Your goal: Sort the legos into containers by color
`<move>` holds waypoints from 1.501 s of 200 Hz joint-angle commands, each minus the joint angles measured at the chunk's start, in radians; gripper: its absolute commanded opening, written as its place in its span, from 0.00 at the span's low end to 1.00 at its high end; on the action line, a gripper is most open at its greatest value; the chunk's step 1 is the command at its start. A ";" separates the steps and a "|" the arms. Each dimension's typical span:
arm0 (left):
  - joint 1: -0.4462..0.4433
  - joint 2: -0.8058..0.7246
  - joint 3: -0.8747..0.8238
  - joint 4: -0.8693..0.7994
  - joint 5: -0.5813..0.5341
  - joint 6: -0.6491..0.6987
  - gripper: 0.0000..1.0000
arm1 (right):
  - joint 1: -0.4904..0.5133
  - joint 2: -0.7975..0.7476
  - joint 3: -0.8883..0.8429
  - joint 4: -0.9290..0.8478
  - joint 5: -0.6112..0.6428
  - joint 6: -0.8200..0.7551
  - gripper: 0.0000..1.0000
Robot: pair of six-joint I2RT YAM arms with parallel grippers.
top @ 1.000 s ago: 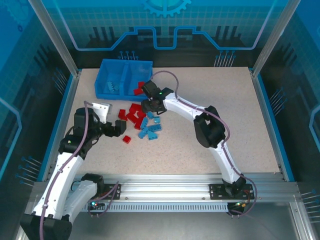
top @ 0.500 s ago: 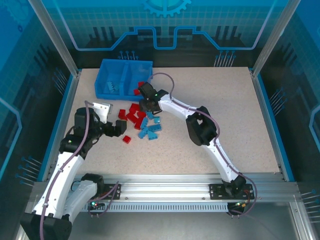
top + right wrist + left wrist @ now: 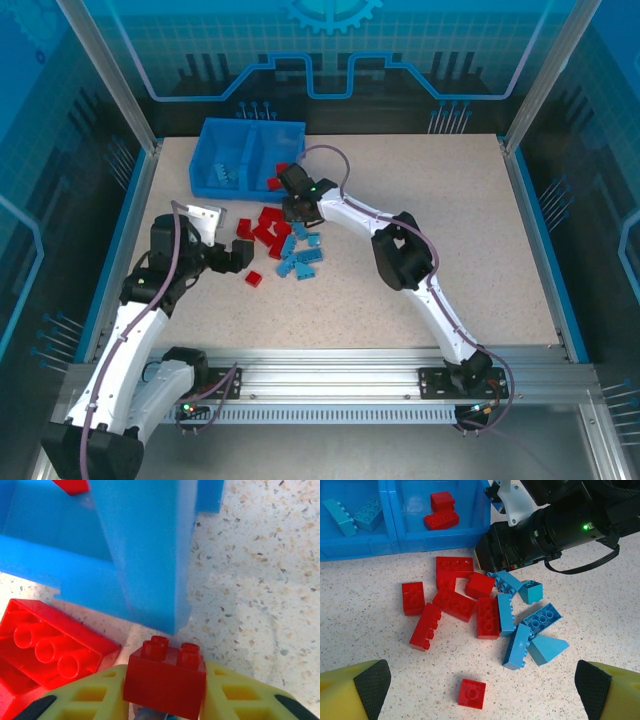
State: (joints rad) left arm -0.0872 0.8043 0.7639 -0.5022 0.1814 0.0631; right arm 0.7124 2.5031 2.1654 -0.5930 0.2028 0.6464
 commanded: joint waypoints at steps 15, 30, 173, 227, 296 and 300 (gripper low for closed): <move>0.000 -0.003 -0.009 0.011 0.024 0.025 0.99 | 0.004 -0.170 -0.149 0.038 0.030 -0.049 0.33; 0.000 -0.006 -0.008 0.014 0.024 0.023 0.99 | 0.014 -0.270 -0.214 0.081 0.037 -0.087 0.33; 0.000 -0.008 -0.011 0.017 0.023 -0.005 0.99 | 0.009 0.180 0.638 -0.030 0.129 -0.356 0.39; 0.000 0.003 -0.012 0.025 0.011 -0.009 0.99 | -0.019 0.134 0.631 0.054 0.005 -0.320 0.60; 0.004 0.109 0.035 0.008 -0.207 -0.326 0.99 | -0.015 -0.225 0.394 -0.101 -0.139 -0.287 0.64; 0.004 0.125 0.049 -0.010 -0.221 -0.362 0.99 | -0.014 -0.262 0.355 -0.102 -0.156 -0.298 0.66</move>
State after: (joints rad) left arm -0.0872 0.8734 0.7643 -0.4808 0.0875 -0.0753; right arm 0.6937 2.4847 2.6446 -0.6437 0.1413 0.3542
